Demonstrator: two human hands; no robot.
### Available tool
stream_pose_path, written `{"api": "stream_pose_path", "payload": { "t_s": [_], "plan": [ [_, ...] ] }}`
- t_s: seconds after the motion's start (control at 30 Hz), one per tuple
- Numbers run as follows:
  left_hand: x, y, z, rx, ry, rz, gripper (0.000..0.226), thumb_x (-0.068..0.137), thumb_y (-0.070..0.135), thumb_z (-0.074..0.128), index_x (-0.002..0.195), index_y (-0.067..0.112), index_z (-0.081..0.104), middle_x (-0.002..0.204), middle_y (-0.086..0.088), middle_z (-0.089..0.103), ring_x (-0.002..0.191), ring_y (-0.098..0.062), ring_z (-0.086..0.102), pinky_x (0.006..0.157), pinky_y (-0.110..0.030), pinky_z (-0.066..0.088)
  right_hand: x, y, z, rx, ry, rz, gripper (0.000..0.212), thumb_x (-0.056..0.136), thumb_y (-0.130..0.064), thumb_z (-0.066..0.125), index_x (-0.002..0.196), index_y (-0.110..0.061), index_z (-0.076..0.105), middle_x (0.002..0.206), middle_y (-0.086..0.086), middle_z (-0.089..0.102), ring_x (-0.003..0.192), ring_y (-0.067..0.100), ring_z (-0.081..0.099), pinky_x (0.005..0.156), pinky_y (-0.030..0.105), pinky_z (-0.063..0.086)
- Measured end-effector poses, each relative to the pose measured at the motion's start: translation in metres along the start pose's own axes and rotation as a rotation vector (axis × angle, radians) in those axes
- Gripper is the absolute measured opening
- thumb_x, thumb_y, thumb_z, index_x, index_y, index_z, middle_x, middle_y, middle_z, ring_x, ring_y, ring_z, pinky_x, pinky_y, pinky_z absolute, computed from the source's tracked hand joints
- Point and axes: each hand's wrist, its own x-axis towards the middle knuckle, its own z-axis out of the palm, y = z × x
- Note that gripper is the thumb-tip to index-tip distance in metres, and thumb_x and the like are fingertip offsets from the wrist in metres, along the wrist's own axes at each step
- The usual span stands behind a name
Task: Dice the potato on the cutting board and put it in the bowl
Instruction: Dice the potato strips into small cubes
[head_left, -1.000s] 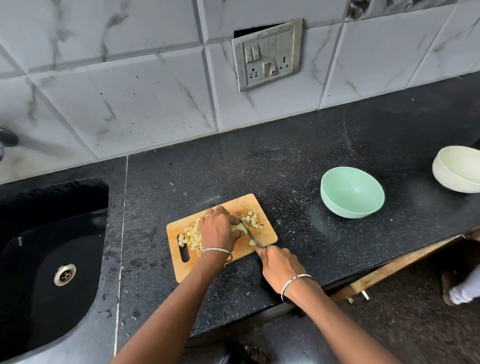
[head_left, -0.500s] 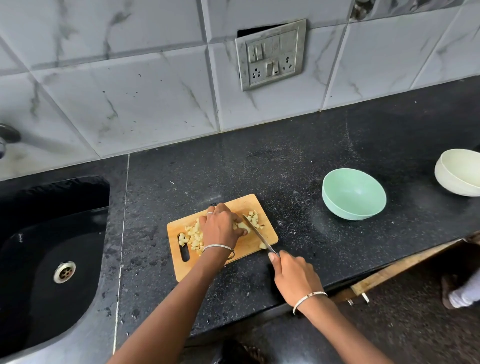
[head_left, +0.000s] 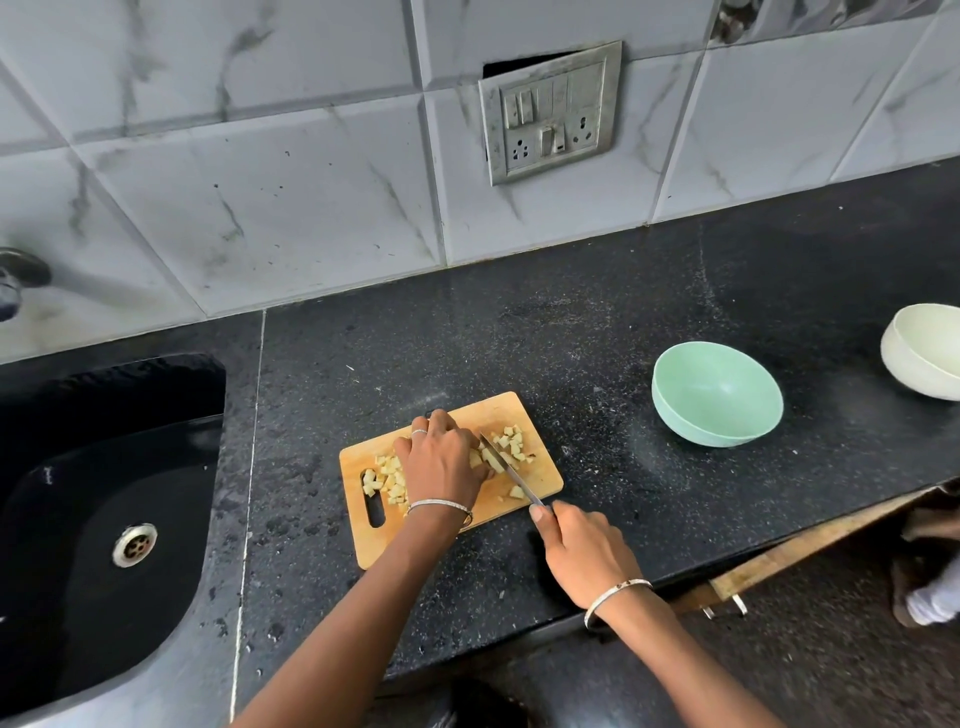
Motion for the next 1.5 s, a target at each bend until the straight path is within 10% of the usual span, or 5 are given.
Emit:
{"api": "stream_pose_path", "payload": {
  "t_s": [1.5],
  "plan": [
    [0.025, 0.005, 0.001, -0.133, -0.079, -0.057, 0.012, 0.089, 0.033, 0.063, 0.095, 0.033, 0.074, 0.113, 0.000, 0.056, 0.110, -0.027, 0.048, 0.083, -0.040, 0.035, -0.004, 0.011, 0.004, 0.035, 0.032, 0.022, 0.036, 0.102, -0.052, 0.023, 0.084, -0.026, 0.042, 0.094, 0.009, 0.067, 0.095, 0.036, 0.062, 0.067, 0.040, 0.039]
  ]
}}
